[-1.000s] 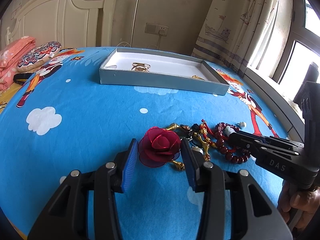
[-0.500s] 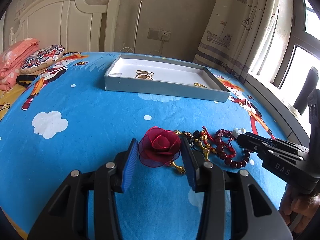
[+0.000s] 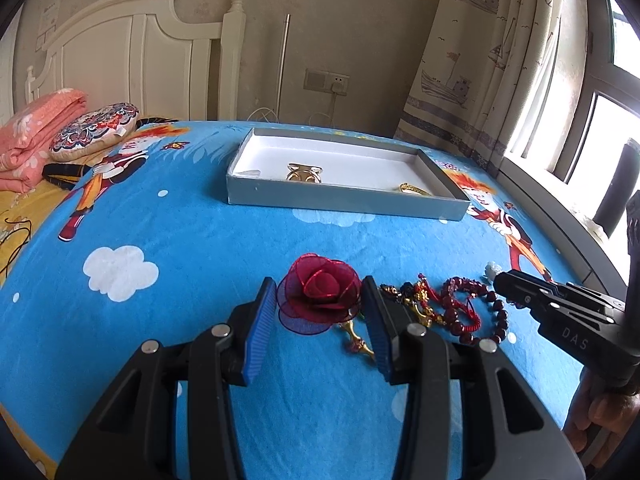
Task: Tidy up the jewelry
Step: 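Carry the rose brooch and jade pendant over the tray with both grippers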
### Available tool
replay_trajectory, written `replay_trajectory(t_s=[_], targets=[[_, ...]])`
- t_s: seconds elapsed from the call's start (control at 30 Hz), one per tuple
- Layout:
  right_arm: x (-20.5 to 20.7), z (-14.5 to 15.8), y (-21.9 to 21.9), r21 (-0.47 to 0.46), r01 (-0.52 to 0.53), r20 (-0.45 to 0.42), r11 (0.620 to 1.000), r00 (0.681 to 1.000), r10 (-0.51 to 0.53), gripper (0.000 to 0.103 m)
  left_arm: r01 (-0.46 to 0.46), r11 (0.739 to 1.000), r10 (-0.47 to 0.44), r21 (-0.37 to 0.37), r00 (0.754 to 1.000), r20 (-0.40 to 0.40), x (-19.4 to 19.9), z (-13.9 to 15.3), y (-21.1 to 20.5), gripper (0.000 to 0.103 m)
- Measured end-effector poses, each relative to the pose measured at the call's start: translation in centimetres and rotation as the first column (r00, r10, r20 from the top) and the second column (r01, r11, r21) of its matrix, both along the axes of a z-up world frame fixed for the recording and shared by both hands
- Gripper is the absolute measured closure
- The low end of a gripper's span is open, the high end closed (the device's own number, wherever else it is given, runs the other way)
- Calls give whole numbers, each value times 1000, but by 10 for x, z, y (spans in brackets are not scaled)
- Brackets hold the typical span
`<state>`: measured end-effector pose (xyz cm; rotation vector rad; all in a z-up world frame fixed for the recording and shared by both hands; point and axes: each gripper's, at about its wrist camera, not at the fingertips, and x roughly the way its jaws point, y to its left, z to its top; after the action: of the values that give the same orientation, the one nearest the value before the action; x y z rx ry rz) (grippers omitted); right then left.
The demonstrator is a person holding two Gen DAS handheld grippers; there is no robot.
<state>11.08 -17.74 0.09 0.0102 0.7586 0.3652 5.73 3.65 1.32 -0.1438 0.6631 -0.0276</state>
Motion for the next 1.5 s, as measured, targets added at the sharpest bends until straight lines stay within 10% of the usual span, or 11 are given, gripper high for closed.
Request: replay_trajectory(t_s=[1.5], targets=[[91, 35, 28, -80, 112, 58, 990, 992, -108, 83, 14, 997, -13, 73, 1000, -10, 119, 29, 11, 61]])
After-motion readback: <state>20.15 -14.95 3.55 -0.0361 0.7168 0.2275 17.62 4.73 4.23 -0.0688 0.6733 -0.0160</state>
